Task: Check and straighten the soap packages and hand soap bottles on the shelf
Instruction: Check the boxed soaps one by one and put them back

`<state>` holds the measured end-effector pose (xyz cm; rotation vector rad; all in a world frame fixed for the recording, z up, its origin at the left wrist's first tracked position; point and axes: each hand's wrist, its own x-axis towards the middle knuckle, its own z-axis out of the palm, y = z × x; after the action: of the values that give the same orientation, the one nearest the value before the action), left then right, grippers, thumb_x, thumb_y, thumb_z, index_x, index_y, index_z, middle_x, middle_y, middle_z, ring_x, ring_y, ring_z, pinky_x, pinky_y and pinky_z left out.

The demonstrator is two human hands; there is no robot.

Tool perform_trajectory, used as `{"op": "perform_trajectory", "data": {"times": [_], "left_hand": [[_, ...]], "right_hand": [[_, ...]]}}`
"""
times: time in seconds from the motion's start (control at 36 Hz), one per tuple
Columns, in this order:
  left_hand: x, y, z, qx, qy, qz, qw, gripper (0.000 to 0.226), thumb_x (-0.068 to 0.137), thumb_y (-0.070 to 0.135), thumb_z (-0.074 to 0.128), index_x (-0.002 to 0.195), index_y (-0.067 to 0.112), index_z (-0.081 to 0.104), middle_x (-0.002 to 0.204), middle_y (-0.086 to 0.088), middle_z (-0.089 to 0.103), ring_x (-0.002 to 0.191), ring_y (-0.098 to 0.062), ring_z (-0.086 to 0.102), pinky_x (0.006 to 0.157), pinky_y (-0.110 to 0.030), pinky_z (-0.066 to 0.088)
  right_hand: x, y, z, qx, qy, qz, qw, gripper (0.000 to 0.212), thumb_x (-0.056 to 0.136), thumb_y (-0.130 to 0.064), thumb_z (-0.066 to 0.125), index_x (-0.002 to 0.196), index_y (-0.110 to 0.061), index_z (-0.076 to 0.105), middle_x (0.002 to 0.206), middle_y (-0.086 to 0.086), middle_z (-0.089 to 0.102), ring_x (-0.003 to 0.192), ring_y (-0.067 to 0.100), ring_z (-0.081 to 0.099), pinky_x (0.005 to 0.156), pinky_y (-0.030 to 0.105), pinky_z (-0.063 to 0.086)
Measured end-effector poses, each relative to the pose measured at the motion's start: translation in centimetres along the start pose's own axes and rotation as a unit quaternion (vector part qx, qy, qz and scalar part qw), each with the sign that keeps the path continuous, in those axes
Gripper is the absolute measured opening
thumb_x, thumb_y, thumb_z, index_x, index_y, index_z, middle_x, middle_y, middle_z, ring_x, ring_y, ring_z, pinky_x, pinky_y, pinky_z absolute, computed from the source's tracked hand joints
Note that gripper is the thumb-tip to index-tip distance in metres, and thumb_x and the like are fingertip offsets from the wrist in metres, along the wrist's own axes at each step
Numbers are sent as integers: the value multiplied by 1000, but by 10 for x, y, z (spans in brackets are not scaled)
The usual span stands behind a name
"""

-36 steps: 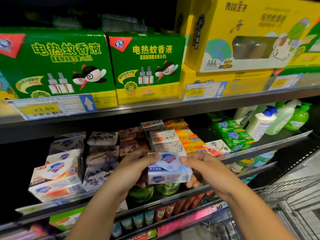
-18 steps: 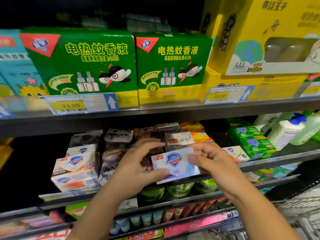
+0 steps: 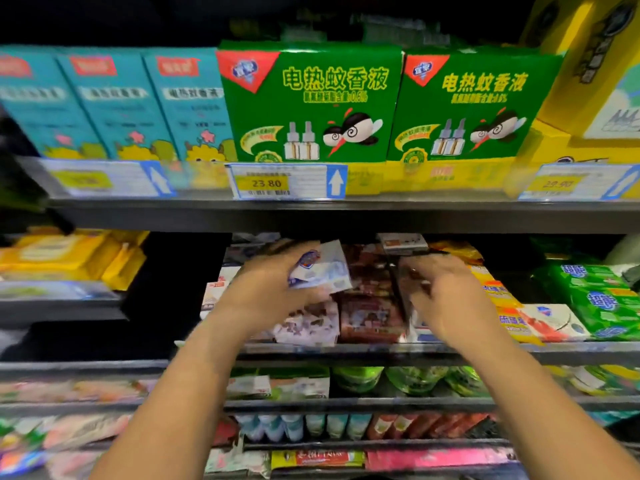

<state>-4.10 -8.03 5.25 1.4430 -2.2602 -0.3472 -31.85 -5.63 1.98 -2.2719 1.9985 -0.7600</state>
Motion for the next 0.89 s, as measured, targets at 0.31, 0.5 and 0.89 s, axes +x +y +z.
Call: {"op": "perform_trajectory", "data": {"times": [0.31,0.5,0.89], "left_hand": [[17,-79,-30,-15,-42,-168,985,64,86,33,75,143,30,46,137,-4,55,116,-22,56,76,-20,46],[14,-88,-28,-40,-143,-162,975,50,99,32,57,147,37,42,152,10,39,137,-23,42,104,-25,37],[-14,-66,-5,98,-109,-154,977,49,105,44,32,154,38,27,163,7,19,152,-20,5,120,-44,3]], "right_hand": [[8,2,11,-165,-173,66,969,68,101,-58,21,157,-20,22,163,3,27,151,19,19,122,37,13],[7,-1,10,-168,-182,74,966,67,102,-58,20,159,-21,18,165,2,20,153,18,13,123,36,11],[2,0,11,-144,-139,74,977,64,101,-54,26,157,-23,27,162,3,29,151,21,21,123,36,18]]}}
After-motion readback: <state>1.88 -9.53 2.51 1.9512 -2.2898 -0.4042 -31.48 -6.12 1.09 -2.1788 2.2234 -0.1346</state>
